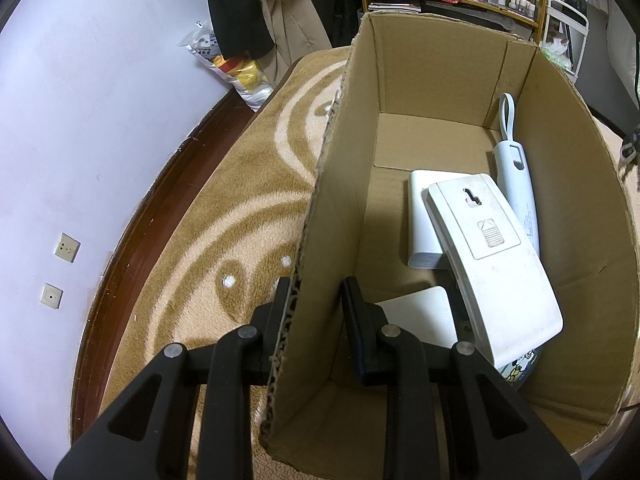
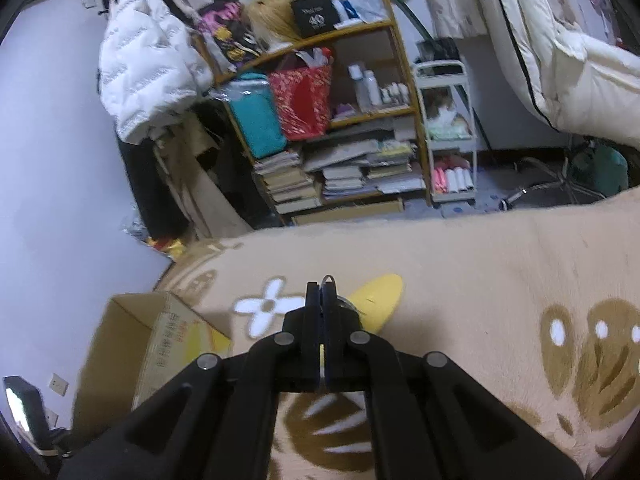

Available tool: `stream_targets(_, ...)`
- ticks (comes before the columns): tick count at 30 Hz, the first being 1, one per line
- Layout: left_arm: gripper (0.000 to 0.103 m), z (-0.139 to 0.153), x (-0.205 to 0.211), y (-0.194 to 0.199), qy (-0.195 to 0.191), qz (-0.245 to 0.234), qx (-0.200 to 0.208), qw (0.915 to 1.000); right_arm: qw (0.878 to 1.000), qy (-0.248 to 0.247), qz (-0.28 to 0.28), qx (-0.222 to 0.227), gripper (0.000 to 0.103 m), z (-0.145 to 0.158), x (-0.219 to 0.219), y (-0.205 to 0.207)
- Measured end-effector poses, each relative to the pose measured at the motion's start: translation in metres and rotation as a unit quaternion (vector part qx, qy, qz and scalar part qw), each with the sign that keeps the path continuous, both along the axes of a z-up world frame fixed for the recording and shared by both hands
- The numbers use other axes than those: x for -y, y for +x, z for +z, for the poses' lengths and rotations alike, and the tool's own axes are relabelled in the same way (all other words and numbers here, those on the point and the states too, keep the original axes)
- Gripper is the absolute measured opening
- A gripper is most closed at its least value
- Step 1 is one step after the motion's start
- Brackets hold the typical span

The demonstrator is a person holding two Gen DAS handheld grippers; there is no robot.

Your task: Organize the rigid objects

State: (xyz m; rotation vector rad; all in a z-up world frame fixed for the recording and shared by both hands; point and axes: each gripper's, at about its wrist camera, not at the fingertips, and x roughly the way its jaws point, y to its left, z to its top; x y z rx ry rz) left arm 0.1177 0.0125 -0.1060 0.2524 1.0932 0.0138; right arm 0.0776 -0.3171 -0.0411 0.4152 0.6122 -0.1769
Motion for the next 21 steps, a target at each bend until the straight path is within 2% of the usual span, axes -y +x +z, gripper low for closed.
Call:
stream_targets(8,0.025,0.0,0.0,0.0,-0.001,0.0,0.0,1.0,0.997,-0.016,0.066,0.041,0.001,0.031,-0.04,-0.004)
stream_targets(15,0.025,0.001,0.0,0.0,-0.001,0.0,-0.001,1.0,0.988,-0.032,0.128,0.085,0.001,0.062,-0.086,-0.011)
stream_targets(19,0.025,0.002,-0.001,0.0,-0.001,0.0,0.0,1.0,0.986,-0.04,0.144,0.073,0.001,0.058,-0.1,-0.006)
stream_targets(21,0.025,0.003,-0.001,0.0,0.0,0.0,0.0,1.0,0.988,-0.038,0.141,0.044,0.001,0.046,-0.101,0.0)
